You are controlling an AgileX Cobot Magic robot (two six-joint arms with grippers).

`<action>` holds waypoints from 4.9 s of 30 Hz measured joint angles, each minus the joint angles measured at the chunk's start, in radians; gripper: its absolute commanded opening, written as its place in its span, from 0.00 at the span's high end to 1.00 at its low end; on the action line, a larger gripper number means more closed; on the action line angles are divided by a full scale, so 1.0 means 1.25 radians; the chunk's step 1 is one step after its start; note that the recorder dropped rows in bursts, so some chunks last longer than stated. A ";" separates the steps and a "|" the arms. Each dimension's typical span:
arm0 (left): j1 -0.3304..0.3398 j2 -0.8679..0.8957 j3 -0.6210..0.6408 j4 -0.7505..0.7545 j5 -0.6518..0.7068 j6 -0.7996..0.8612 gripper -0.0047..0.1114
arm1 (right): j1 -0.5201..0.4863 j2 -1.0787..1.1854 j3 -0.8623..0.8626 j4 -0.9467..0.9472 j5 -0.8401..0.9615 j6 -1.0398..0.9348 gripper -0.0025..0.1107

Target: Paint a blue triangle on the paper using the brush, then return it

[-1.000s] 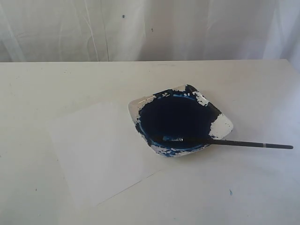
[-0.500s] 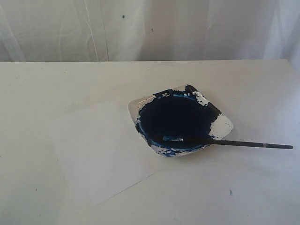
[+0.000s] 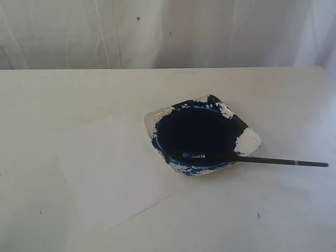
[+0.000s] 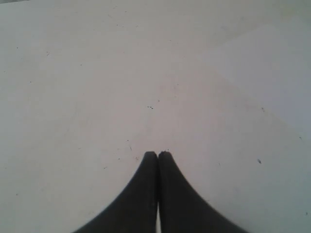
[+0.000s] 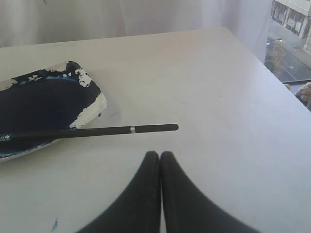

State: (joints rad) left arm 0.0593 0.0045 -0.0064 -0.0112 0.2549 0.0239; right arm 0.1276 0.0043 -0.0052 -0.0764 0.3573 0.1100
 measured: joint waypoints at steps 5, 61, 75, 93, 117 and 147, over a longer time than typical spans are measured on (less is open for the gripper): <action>0.000 0.000 0.000 0.000 0.000 0.000 0.96 | 0.000 0.000 0.000 0.000 0.000 0.000 0.98; 0.000 1.212 -0.734 -0.137 -0.127 0.029 0.96 | 0.000 0.000 0.000 0.000 0.000 0.000 0.98; 0.047 1.408 -0.974 -0.966 0.509 0.961 0.96 | 0.000 0.000 0.000 0.000 0.000 0.000 0.98; 0.118 1.571 -0.987 -1.055 0.523 0.829 0.96 | 0.000 0.000 0.000 0.001 0.002 0.000 0.98; -0.003 1.641 -0.974 -0.924 0.302 0.893 0.96 | 0.000 0.000 0.000 0.001 0.003 0.000 0.98; 0.038 1.641 -0.974 -0.873 0.177 0.843 0.96 | 0.000 0.000 0.000 0.001 0.003 0.000 0.98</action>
State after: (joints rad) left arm 0.1062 2.0560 -1.2238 -1.1020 0.4757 1.0782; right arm 0.1276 0.0043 -0.0052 -0.0747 0.3613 0.1106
